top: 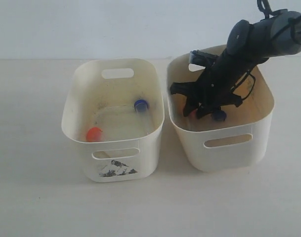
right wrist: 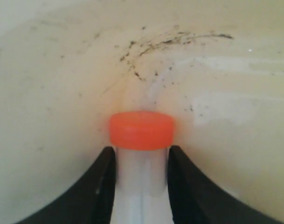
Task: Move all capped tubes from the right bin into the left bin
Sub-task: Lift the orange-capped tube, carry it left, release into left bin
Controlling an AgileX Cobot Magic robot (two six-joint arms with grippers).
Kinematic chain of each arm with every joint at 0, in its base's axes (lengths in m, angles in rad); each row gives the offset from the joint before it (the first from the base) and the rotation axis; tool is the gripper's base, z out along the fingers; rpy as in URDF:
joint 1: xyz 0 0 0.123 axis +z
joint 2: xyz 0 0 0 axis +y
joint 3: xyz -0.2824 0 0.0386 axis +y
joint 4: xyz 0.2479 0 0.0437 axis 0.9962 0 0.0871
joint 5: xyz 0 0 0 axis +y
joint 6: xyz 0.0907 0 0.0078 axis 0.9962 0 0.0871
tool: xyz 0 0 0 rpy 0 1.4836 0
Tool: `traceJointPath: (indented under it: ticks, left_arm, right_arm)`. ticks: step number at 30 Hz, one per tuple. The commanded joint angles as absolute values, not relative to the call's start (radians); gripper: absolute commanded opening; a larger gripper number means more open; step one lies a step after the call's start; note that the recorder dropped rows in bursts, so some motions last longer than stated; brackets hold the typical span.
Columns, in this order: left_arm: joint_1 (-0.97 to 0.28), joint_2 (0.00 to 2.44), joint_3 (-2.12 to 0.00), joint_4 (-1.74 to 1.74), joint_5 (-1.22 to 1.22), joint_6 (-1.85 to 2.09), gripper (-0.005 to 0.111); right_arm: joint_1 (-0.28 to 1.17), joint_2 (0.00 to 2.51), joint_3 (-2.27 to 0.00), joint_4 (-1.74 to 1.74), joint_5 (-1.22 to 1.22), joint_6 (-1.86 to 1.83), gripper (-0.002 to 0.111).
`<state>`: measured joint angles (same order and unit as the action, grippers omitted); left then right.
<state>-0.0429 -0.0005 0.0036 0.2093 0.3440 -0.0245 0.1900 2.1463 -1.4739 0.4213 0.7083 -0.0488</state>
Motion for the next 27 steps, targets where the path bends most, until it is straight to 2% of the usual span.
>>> traceJointPath:
  ticks: [1, 17, 27]
  left_arm:
    - [-0.044, 0.0, 0.0, 0.206, 0.339, -0.035, 0.004]
    - [-0.044, 0.0, 0.0, 0.206, 0.339, -0.035, 0.004]
    - [-0.044, 0.0, 0.0, 0.206, 0.339, -0.035, 0.004]
  right_arm:
    - [0.182, 2.1, -1.468, 0.399, 0.722, -0.061, 0.0]
    - [0.179, 2.0, -1.517, 0.368, 0.763, -0.079, 0.0]
    - [0.179, 1.925, -1.679, 0.215, 0.994, -0.081, 0.0]
